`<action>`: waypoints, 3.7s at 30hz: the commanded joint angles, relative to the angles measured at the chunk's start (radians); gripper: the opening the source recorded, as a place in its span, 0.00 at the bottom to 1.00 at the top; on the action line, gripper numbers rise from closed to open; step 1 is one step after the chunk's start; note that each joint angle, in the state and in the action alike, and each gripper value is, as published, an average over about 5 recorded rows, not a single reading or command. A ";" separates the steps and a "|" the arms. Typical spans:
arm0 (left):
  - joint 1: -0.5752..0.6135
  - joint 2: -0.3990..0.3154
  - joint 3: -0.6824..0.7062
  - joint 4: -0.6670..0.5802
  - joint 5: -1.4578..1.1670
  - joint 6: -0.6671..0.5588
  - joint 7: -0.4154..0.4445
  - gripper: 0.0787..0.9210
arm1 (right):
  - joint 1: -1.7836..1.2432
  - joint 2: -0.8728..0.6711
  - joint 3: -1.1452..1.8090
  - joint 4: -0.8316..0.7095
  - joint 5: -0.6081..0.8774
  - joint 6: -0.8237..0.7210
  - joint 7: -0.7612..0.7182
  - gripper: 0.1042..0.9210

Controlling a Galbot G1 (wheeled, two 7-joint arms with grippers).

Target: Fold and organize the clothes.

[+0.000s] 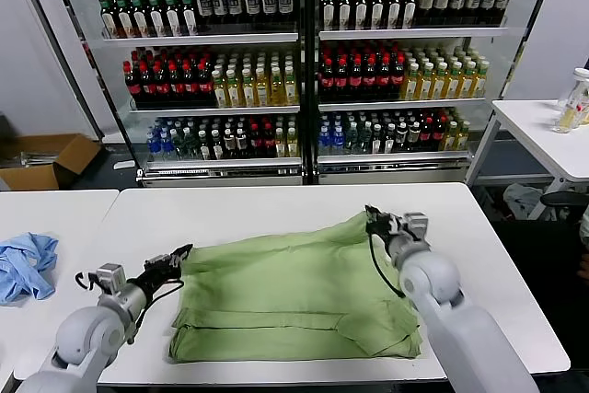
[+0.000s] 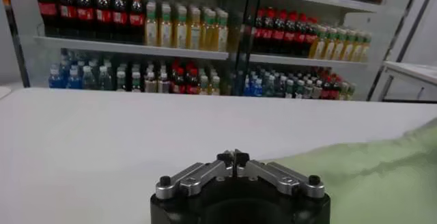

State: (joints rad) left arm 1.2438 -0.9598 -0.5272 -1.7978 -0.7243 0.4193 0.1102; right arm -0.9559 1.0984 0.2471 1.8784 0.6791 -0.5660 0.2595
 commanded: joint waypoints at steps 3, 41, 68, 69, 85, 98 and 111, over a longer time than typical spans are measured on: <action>0.227 0.010 -0.081 -0.138 -0.019 -0.022 0.003 0.00 | -0.270 -0.089 0.075 0.281 0.012 -0.012 0.012 0.00; 0.243 0.019 -0.106 -0.104 0.030 0.049 0.101 0.00 | -0.613 -0.057 0.197 0.405 -0.112 -0.013 0.000 0.00; 0.326 -0.246 0.084 -0.310 0.208 0.016 -0.488 0.80 | -0.630 -0.041 0.232 0.489 -0.235 -0.013 0.010 0.75; 0.324 -0.251 0.085 -0.309 0.206 0.025 -0.495 0.83 | -0.631 -0.040 0.231 0.489 -0.237 -0.013 0.010 0.78; 0.291 -0.278 0.079 -0.271 0.114 0.116 -0.555 0.55 | -0.622 -0.036 0.213 0.476 -0.249 -0.013 0.016 0.88; 0.268 -0.283 0.046 -0.269 0.272 0.111 -0.538 0.11 | -0.624 -0.030 0.198 0.478 -0.263 -0.013 0.018 0.88; 0.357 -0.117 -0.453 -0.352 0.426 0.147 -0.439 0.02 | -0.601 -0.037 0.204 0.475 -0.263 -0.012 0.018 0.88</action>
State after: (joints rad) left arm 1.5488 -1.1652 -0.6668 -2.1122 -0.4004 0.5556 -0.3749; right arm -1.5600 1.0610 0.4515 2.3574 0.4181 -0.5784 0.2769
